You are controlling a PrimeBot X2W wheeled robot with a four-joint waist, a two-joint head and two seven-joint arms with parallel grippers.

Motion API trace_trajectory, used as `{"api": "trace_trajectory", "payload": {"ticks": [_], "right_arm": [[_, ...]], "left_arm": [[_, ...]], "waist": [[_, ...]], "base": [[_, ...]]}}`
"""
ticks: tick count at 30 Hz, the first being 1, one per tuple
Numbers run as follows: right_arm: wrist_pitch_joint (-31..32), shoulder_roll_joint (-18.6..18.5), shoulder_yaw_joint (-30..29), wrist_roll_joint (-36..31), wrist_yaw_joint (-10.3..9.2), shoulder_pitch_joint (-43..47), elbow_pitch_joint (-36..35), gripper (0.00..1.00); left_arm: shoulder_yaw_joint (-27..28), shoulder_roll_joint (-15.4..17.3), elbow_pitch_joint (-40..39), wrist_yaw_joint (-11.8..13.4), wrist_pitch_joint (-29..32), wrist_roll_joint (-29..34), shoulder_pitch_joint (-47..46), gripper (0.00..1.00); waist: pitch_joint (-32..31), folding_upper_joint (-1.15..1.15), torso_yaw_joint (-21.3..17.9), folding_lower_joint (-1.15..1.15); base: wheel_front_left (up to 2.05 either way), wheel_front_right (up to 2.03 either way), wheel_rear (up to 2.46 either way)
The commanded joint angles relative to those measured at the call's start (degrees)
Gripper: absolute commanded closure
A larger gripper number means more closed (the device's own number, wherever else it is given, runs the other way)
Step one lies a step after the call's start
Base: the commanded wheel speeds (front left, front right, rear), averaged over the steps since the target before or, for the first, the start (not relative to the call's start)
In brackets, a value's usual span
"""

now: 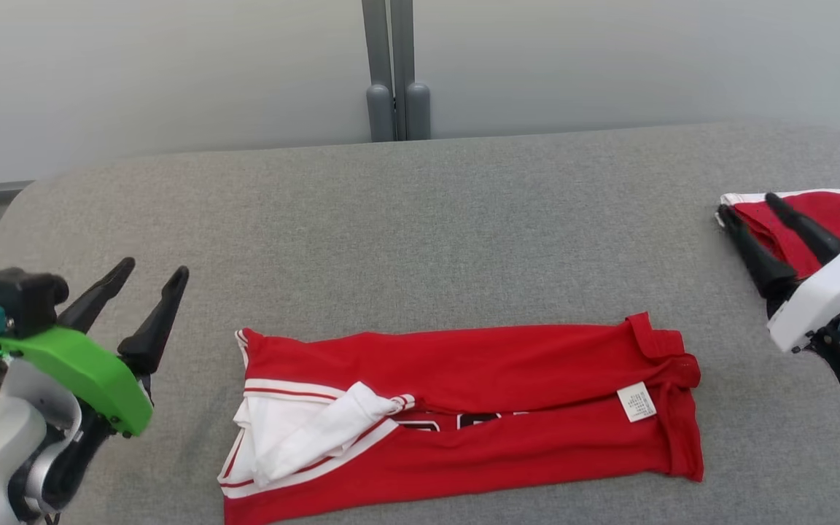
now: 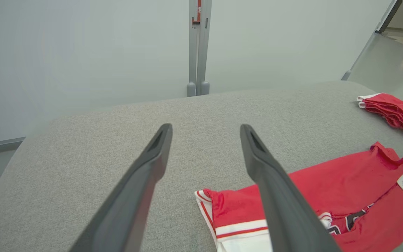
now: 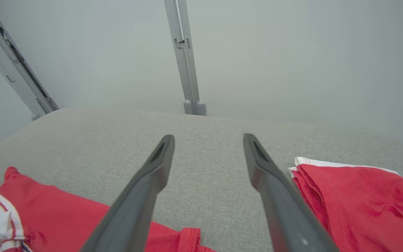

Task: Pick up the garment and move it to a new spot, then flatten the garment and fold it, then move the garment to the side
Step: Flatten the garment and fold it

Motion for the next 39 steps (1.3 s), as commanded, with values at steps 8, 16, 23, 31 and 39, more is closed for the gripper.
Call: {"api": "trace_trajectory", "payload": {"ticks": [8,16,23,31,39], "right_arm": [[-0.15,13.20,-32.47,-19.92,0.00,19.98,-4.93,0.00],[-0.16,22.74,-41.44,-27.05,-0.02,31.40,-10.33,0.00],[-0.16,24.28,-41.12,-29.12,-0.01,33.98,-8.22,0.00],[2.60,24.07,-40.12,-27.78,-0.01,31.47,-4.01,0.00],[13.55,25.98,-37.56,-24.18,0.00,23.04,7.75,0.00]], "left_arm": [[19.51,-6.77,-4.94,12.19,-3.72,13.35,15.45,0.00],[39.81,-20.49,-10.28,9.59,-3.71,31.19,32.43,0.00],[47.77,-29.52,-8.67,3.74,-3.72,40.00,40.44,0.00],[50.53,-34.69,-4.85,-2.33,-3.73,45.32,39.94,0.00],[50.83,-37.16,-1.51,-6.18,-3.73,48.39,37.33,0.00]], "waist": [[0.02,0.00,-0.12,0.00],[-0.04,0.00,-0.41,0.00],[-0.37,0.00,-0.64,0.00],[0.08,0.00,0.35,0.00],[2.04,0.00,1.44,0.00]], "base": [[0.00,0.00,0.00],[0.00,0.00,0.00],[0.00,0.00,0.00],[0.00,0.00,0.00],[0.00,0.00,0.00]]}}
